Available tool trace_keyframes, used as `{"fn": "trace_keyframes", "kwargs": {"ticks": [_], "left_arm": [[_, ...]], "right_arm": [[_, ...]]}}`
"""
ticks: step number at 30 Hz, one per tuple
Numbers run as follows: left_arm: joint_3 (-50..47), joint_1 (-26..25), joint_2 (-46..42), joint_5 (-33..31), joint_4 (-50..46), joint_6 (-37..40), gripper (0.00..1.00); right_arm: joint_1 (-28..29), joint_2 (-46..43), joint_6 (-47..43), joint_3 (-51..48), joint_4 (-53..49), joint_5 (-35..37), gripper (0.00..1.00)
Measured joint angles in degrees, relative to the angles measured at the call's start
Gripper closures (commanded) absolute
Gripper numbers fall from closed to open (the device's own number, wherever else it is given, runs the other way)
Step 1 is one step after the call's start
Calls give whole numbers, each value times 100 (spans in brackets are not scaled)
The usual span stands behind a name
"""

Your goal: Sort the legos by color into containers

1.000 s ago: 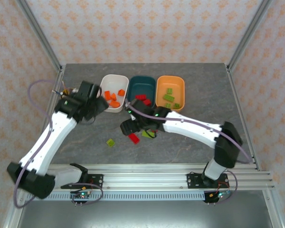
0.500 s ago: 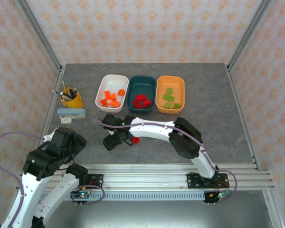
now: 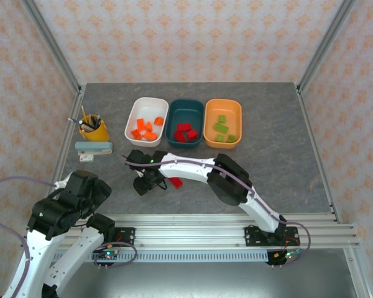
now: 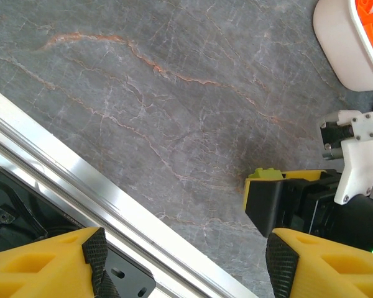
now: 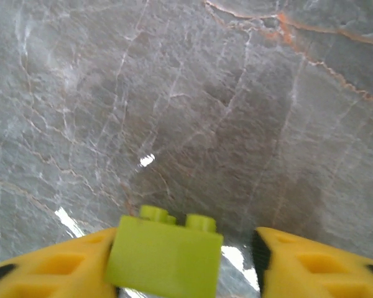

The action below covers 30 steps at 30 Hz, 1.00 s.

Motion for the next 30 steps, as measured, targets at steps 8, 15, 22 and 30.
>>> {"fn": "trace_keyframes", "kwargs": {"ticks": [8, 15, 22, 30], "left_arm": [[-96, 0, 4, 286, 334, 177, 29], [-522, 0, 315, 1279, 1746, 490, 29], [-490, -216, 1676, 1937, 3226, 769, 29], [225, -1023, 3405, 1902, 4271, 964, 30]], "right_arm": [[0, 39, 125, 118, -68, 153, 70], [-376, -944, 468, -789, 63, 442, 71], [-2227, -2865, 885, -1906, 389, 573, 71], [-4024, -2702, 1156, -1867, 402, 308, 71]]}}
